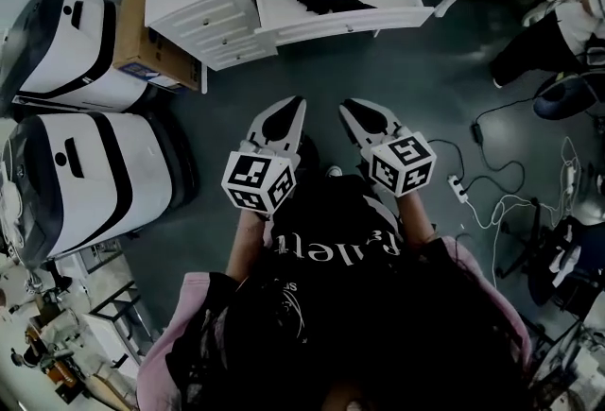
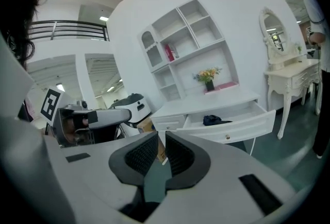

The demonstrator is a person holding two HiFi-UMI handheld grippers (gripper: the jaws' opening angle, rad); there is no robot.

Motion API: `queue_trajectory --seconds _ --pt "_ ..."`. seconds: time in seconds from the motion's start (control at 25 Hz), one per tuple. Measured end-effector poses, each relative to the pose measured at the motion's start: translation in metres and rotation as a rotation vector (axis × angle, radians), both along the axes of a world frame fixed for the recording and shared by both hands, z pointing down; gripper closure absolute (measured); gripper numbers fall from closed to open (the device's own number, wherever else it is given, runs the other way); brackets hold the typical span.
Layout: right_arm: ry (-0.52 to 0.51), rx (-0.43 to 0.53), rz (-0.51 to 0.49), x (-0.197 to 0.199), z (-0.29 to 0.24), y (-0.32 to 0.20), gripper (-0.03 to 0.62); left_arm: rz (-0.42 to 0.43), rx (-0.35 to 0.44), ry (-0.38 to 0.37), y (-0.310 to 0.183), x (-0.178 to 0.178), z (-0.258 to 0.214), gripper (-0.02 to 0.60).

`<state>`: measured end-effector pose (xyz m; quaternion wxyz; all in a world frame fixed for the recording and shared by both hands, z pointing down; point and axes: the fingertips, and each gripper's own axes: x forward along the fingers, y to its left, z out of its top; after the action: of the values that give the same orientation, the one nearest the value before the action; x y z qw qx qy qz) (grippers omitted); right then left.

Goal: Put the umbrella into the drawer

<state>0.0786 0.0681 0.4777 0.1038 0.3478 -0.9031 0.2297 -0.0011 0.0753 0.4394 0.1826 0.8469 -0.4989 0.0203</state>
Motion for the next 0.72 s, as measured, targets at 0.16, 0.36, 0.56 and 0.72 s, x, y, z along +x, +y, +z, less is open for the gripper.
queue_trajectory --seconds 0.16,0.36,0.56,0.72 --pt "0.005 0.029 -0.022 0.005 -0.003 0.024 0.526 -0.015 0.010 -0.007 0.028 0.008 -0.001 0.561" --pt "0.038 0.063 -0.042 0.007 -0.001 0.048 0.534 -0.036 0.013 -0.012 0.054 0.011 0.001 0.560" --pt "0.046 0.076 -0.057 0.004 -0.003 0.061 0.536 -0.046 0.011 -0.015 0.070 0.009 0.002 0.561" --pt "0.046 0.079 -0.061 0.004 -0.003 0.066 0.536 -0.043 0.013 -0.021 0.076 0.010 0.002 0.561"
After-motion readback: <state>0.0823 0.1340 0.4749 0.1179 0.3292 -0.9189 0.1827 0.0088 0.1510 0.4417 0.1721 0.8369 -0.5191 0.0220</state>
